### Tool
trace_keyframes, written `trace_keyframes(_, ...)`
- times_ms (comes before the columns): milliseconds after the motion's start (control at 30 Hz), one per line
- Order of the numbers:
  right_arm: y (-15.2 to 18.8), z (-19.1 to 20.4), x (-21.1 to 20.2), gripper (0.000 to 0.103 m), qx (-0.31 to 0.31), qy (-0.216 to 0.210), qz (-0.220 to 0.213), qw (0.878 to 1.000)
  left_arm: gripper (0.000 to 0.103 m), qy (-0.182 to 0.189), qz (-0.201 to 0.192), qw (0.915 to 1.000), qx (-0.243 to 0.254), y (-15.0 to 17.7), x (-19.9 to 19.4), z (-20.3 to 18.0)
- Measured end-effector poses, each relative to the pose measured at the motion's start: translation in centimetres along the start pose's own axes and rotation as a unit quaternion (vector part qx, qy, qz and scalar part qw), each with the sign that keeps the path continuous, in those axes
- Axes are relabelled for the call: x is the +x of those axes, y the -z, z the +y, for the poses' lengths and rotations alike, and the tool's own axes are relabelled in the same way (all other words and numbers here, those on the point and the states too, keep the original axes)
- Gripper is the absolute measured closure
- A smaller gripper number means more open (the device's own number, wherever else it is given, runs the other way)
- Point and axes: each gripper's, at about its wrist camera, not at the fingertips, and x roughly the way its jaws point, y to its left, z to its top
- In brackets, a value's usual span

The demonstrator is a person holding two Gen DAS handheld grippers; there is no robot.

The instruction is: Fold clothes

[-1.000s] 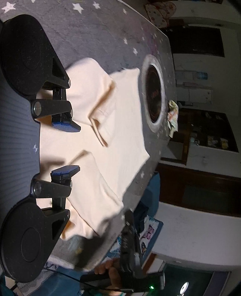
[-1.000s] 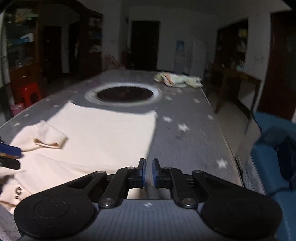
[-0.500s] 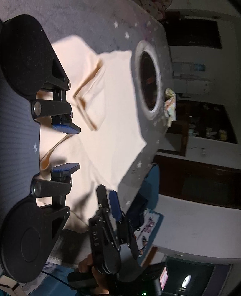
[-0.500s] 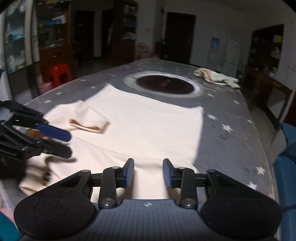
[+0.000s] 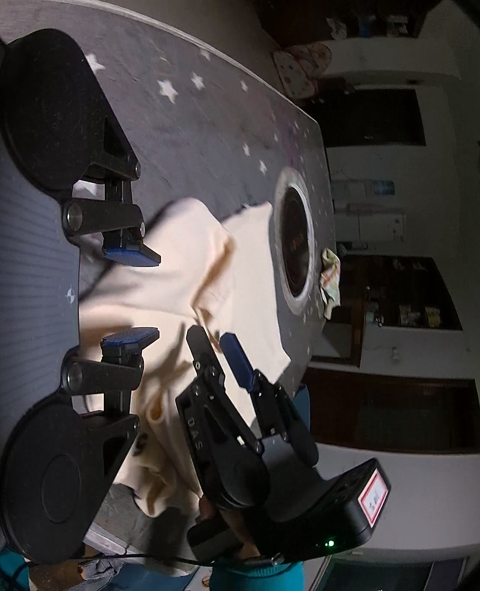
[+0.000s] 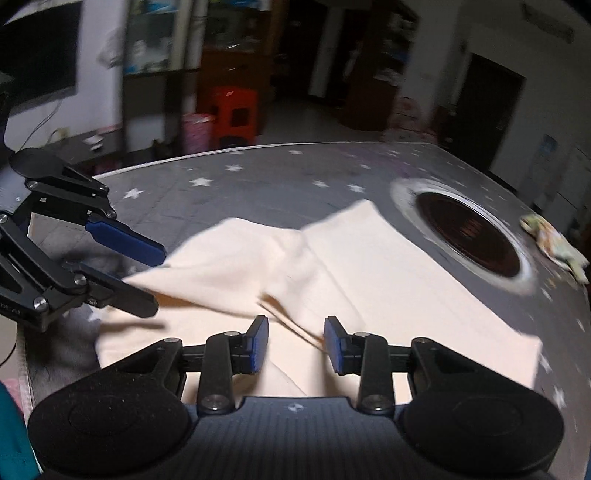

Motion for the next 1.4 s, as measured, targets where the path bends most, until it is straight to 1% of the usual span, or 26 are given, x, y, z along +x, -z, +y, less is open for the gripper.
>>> trace_keyframes(100,-0.5,1.0,1.5,0.07,-0.029,0.004,0.009,1.0,0.064,-0.003,0.008,0.9999,-0.008,0.5,0.2,0.4)
trace_keyframes(167,-0.7,1.0,1.9,0.072,-0.027,0.005,0.007,1.0,0.064,-0.006,0.01,0.9998,-0.013,0.7,0.4,0.5)
trace_keyframes(200,-0.9,0.9,1.9,0.077,-0.022,0.003,0.008,1.0,0.064,-0.007,0.011,0.9998,-0.016,0.8,0.4,0.7)
trace_keyframes(233,-1.0,0.9,1.9,0.086,-0.018,0.001,0.01,1.0,0.064,-0.008,0.012,0.9997,-0.02,0.8,0.5,0.8)
trace_keyframes(333,-1.5,0.7,1.7,0.099,-0.018,0.003,0.009,1.0,0.064,-0.01,0.01,0.9996,-0.025,1.0,0.4,1.0)
trace_keyframes(433,-2.4,0.4,0.8,0.099,-0.016,0.005,-0.005,1.0,0.064,-0.01,0.005,0.9995,-0.03,1.0,0.2,1.1)
trace_keyframes(600,-4.9,-0.1,-1.8,0.099,-0.002,0.008,-0.049,0.999,0.064,-0.009,0.0,0.9996,-0.028,1.1,0.2,0.8)
trace_keyframes(800,-8.2,0.4,-6.0,0.1,-0.016,0.011,-0.108,0.994,0.064,-0.027,-0.002,0.9996,-0.009,1.5,0.4,0.2)
trace_keyframes(867,-9.2,0.5,-7.4,0.1,-0.022,0.013,-0.125,0.992,0.074,-0.03,-0.005,0.9995,-0.005,1.5,0.4,0.4)
trace_keyframes(900,-9.6,0.6,-8.0,0.1,-0.027,0.017,-0.131,0.991,0.081,-0.032,-0.006,0.9995,-0.003,1.6,0.3,0.4)
trace_keyframes(1000,-10.5,0.9,-9.9,0.1,-0.04,0.029,-0.146,0.988,0.09,-0.032,-0.012,0.9994,0.0,1.8,-0.1,0.7)
trace_keyframes(1033,-10.7,1.0,-10.4,0.1,-0.044,0.034,-0.148,0.987,0.091,-0.031,-0.015,0.9994,0.001,1.9,-0.4,0.7)
trace_keyframes(1133,-10.4,1.1,-11.9,0.1,-0.052,0.052,-0.144,0.987,0.094,-0.027,-0.024,0.9993,0.005,2.1,-1.0,0.9)
trace_keyframes(1233,-9.4,0.9,-12.7,0.1,-0.043,0.066,-0.127,0.989,0.096,-0.026,-0.03,0.9991,0.01,2.2,-1.7,1.0)
trace_keyframes(1333,-7.5,0.3,-12.9,0.1,-0.019,0.077,-0.099,0.992,0.096,-0.028,-0.033,0.9989,0.018,2.4,-2.2,1.1)
trace_keyframes(1400,-5.8,-0.2,-12.4,0.1,0.001,0.084,-0.073,0.994,0.096,-0.03,-0.031,0.9988,0.022,2.6,-2.4,1.2)
